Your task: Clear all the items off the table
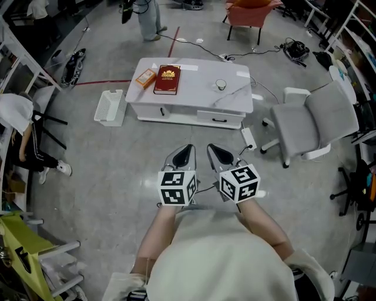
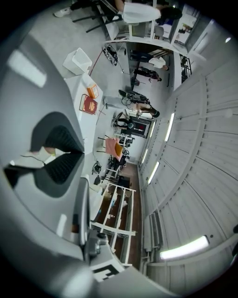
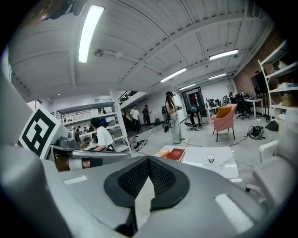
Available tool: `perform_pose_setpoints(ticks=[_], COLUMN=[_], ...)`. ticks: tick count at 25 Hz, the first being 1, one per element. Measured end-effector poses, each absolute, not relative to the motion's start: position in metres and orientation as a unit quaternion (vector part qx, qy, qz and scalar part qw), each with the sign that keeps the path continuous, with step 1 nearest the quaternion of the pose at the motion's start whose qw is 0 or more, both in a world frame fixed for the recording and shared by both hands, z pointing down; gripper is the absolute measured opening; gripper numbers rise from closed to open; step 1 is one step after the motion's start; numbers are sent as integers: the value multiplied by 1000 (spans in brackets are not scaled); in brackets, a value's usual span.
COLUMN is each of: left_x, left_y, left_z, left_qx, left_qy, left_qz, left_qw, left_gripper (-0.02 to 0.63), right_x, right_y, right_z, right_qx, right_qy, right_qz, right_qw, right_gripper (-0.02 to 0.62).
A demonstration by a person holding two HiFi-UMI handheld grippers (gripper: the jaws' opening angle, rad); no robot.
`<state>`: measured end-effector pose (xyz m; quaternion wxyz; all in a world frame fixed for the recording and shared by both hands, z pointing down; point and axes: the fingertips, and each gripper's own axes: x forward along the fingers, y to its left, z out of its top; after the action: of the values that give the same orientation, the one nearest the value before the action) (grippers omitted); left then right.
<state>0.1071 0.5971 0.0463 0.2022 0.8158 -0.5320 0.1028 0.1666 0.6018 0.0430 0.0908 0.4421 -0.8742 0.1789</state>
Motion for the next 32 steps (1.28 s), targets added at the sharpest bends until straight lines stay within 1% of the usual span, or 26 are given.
perform_pose_setpoints(ticks=[4, 15, 22, 32], left_x=[95, 76, 88, 127], left_y=[578, 542, 514, 432], left_z=[49, 57, 67, 72], left_qx=[822, 826, 827, 827], left_qy=[-521, -506, -501, -502], left_qz=[109, 119, 123, 122], left_qw=[203, 218, 223, 222], left_gripper=[10, 9, 10, 9], right_x=[159, 136, 153, 191], right_y=[581, 557, 532, 440], right_z=[45, 51, 64, 67], right_qx=[458, 458, 463, 462], right_qy=[-865, -863, -857, -859], right_qz=[191, 200, 211, 199], right_qw=[78, 81, 88, 94], right_gripper=[-2, -2, -2, -2])
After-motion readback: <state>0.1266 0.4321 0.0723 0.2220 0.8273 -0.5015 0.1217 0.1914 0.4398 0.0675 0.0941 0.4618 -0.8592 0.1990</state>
